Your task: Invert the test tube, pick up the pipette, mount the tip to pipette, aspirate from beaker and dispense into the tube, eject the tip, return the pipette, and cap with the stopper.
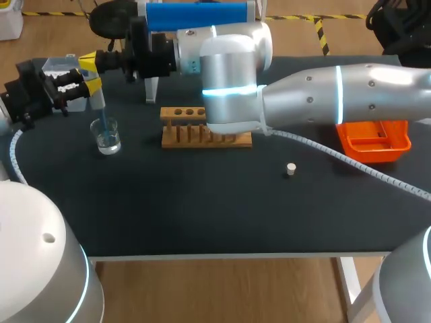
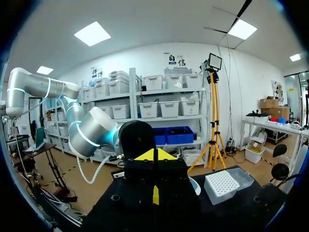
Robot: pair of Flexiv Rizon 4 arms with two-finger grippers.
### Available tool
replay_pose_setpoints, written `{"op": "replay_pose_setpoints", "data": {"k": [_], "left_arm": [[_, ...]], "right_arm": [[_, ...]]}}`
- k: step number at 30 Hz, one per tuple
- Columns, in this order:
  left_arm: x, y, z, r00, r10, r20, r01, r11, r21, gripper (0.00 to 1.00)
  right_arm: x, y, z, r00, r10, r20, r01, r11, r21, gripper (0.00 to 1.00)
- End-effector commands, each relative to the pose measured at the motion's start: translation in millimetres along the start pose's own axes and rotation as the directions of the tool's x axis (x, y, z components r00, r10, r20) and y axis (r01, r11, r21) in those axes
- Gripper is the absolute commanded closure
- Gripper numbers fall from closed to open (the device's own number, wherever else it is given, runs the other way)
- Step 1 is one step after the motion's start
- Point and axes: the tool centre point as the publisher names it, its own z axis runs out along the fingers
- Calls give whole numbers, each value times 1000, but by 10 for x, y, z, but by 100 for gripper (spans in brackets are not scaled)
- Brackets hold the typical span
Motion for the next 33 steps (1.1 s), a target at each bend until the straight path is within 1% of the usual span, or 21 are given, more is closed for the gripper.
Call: {"op": "replay_pose_setpoints", "data": {"k": [1, 5, 13, 20, 21, 22, 24, 25, 26, 27, 33], "left_arm": [[-6, -61, 6, 1000, 1, -3, -1, 1000, 4, 100], [-6, -61, 6, 1000, 1, -3, -1, 1000, 4, 100], [-6, -61, 6, 1000, 1, -3, -1, 1000, 4, 100], [-6, -61, 6, 1000, 1, -3, -1, 1000, 4, 100], [-6, -61, 6, 1000, 1, -3, -1, 1000, 4, 100], [-6, -61, 6, 1000, 1, -3, -1, 1000, 4, 100], [-6, -61, 6, 1000, 1, -3, -1, 1000, 4, 100], [-6, -61, 6, 1000, 1, -3, -1, 1000, 4, 100], [-6, -61, 6, 1000, 1, -3, -1, 1000, 4, 100], [-6, -61, 6, 1000, 1, -3, -1, 1000, 4, 100], [-6, -61, 6, 1000, 1, -3, -1, 1000, 4, 100]], "right_arm": [[-25, -96, 22, 1000, 2, -2, -2, 1000, -2, 100], [-27, -58, 21, 1000, 0, -2, 0, 1000, -4, 100], [-32, 260, -32, 998, -58, 1, 58, 998, -33, 100], [31, 479, -152, 995, -102, -1, 102, 994, -42, 100], [43, 503, -180, 994, -108, -2, 108, 993, -41, 97], [55, 523, -208, 994, -113, -4, 113, 993, -39, 85], [76, 561, -272, 992, -122, -3, 122, 992, -35, 55], [84, 580, -312, 992, -127, 0, 127, 991, -32, 25], [94, 599, -355, 991, -130, 3, 130, 991, -30, 6], [105, 620, -406, 991, -136, 5, 136, 990, -28, 0], [185, 695, -792, 985, -171, 17, 171, 985, 5, 0]]}}
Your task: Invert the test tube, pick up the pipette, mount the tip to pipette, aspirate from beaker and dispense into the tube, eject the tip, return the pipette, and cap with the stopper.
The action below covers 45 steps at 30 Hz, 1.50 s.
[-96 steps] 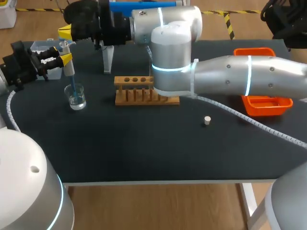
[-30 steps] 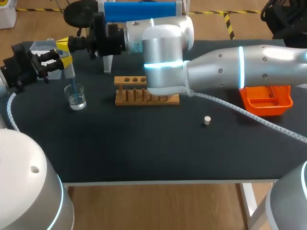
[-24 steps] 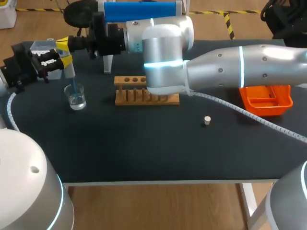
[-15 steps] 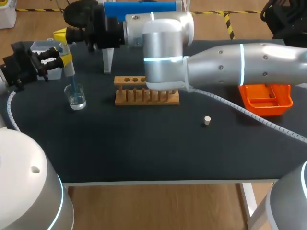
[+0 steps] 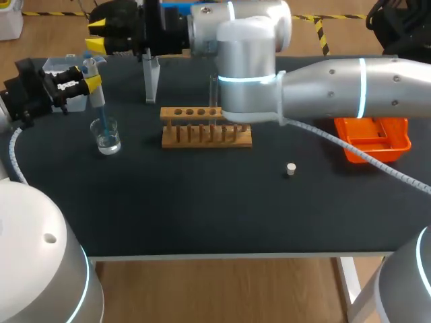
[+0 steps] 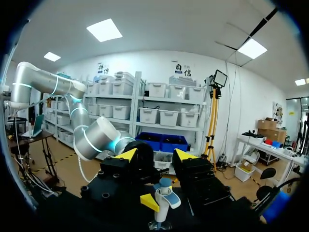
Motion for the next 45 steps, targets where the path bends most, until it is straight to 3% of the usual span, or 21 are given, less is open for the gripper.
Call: {"op": "replay_pose_setpoints", "data": {"k": [1, 14, 26, 34, 45], "left_arm": [[3, -9, -3, 1000, -1, 0, 1, 1000, -2, 100], [3, -9, -3, 1000, -1, 0, 1, 1000, -2, 100], [3, -9, -3, 1000, -1, 0, 1, 1000, -2, 100], [3, -9, -3, 1000, -1, 0, 1, 1000, -2, 100], [3, -9, -3, 1000, -1, 0, 1, 1000, -2, 100]], "right_arm": [[112, 101, -475, 1000, -8, 3, 8, 999, 34, 0], [225, 100, -1509, 996, -87, 35, 81, 986, 147, 0], [228, -283, -2344, 991, -69, 113, 41, 970, 240, 0], [185, -506, -2698, 987, -65, 146, 24, 963, 268, 0], [112, -787, -2899, 992, -96, 84, 68, 954, 294, 0]]}}
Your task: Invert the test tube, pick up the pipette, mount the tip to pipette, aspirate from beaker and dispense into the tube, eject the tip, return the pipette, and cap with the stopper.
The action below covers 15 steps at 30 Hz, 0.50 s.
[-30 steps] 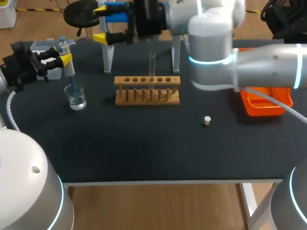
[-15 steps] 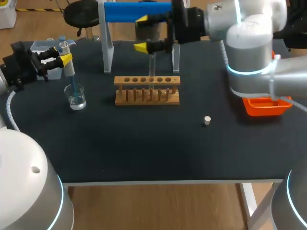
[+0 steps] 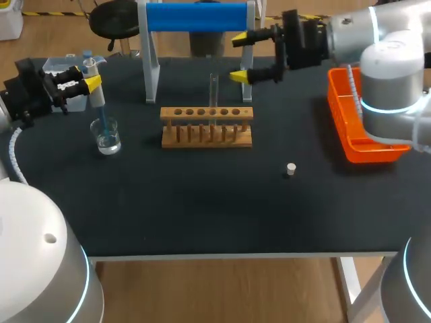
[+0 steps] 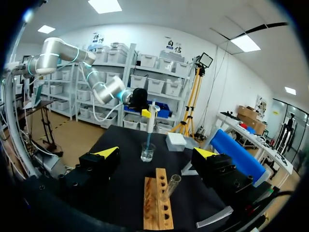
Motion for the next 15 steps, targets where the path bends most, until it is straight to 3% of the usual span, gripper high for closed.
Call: {"op": "replay_pose_setpoints", "data": {"k": [1, 15], "left_arm": [[2, -7, -2, 1000, -1, 0, 1, 1000, -2, 100], [2, -7, -2, 1000, -1, 0, 1, 1000, -2, 100]], "right_arm": [[-38, -114, -67, 999, -10, -45, 10, 1000, 4, 0], [-48, -492, -14, 998, -6, -59, 7, 1000, 22, 0]]}}
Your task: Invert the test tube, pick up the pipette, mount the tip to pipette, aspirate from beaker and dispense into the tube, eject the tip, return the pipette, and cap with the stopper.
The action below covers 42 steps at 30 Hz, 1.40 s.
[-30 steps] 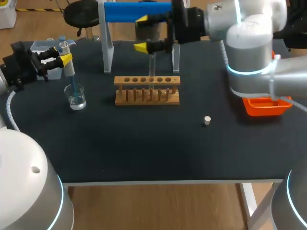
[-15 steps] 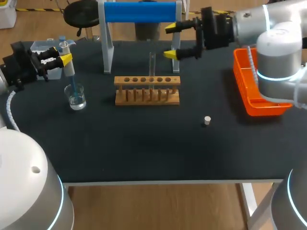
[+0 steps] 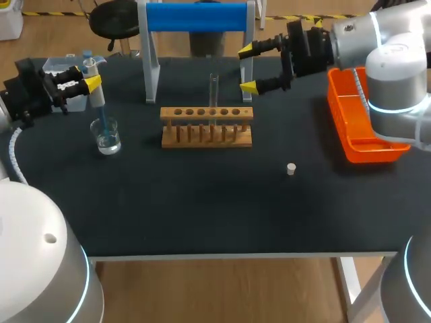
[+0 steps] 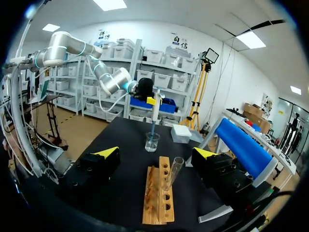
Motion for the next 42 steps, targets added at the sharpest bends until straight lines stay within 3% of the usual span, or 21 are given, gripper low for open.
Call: {"op": "replay_pose_setpoints", "data": {"k": [1, 22, 42], "left_arm": [[2, -7, -2, 1000, -1, 0, 1, 1000, -2, 100], [2, -7, -2, 1000, -1, 0, 1, 1000, -2, 100], [2, -7, -2, 1000, -1, 0, 1, 1000, -2, 100]], "right_arm": [[-37, -116, 16, 1000, -1, -7, 1, 1000, -4, 0], [-162, -517, 285, 997, 46, -62, -46, 999, 10, 0], [-262, -691, 486, 990, 117, -75, -115, 993, 30, 0]]}}
